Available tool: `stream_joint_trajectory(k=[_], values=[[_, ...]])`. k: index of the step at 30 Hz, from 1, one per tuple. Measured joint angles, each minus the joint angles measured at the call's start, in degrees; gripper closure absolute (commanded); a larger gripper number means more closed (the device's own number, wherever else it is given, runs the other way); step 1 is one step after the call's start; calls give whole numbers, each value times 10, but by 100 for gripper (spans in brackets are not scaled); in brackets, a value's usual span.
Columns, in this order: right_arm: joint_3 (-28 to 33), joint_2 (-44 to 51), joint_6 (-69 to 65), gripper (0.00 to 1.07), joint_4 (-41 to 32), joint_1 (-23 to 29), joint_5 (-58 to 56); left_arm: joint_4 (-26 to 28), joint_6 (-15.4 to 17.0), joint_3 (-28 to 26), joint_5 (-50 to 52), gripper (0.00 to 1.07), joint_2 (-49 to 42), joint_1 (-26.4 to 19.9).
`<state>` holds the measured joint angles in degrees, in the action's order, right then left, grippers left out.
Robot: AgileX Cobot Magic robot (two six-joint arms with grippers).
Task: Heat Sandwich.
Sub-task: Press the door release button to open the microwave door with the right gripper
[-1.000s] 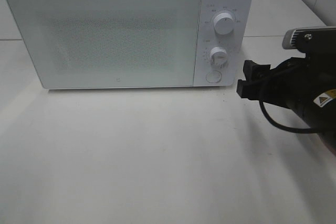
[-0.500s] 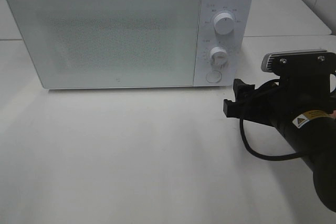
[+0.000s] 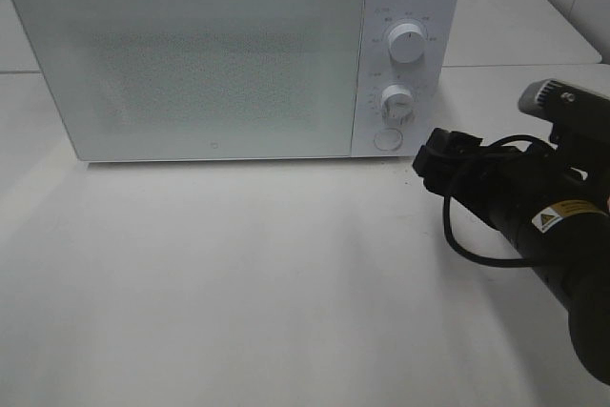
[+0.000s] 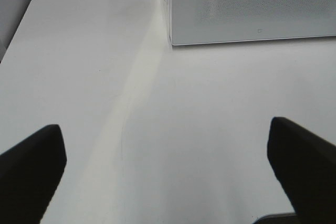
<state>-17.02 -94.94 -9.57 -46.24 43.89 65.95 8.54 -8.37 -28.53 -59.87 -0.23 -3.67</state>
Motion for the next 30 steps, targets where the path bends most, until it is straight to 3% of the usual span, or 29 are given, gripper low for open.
stream_joint_trajectory(k=[9, 20, 25, 27, 28, 29, 30], values=[[0, 0, -331, 31, 0, 0, 0, 0, 0, 0, 0, 5, 0, 0], [0, 0, -580, 36, 0, 0, -37, 0, 0, 0, 0, 5, 0, 0], [0, 0, -633, 55, 0, 0, -52, 0, 0, 0, 0, 5, 0, 0], [0, 0, -638, 75, 0, 0, -52, 0, 0, 0, 0, 5, 0, 0], [0, 0, -638, 75, 0, 0, -52, 0, 0, 0, 0, 5, 0, 0], [0, 0, -640, 83, 0, 0, -52, 0, 0, 0, 0, 5, 0, 0], [0, 0, -641, 98, 0, 0, -52, 0, 0, 0, 0, 5, 0, 0]])
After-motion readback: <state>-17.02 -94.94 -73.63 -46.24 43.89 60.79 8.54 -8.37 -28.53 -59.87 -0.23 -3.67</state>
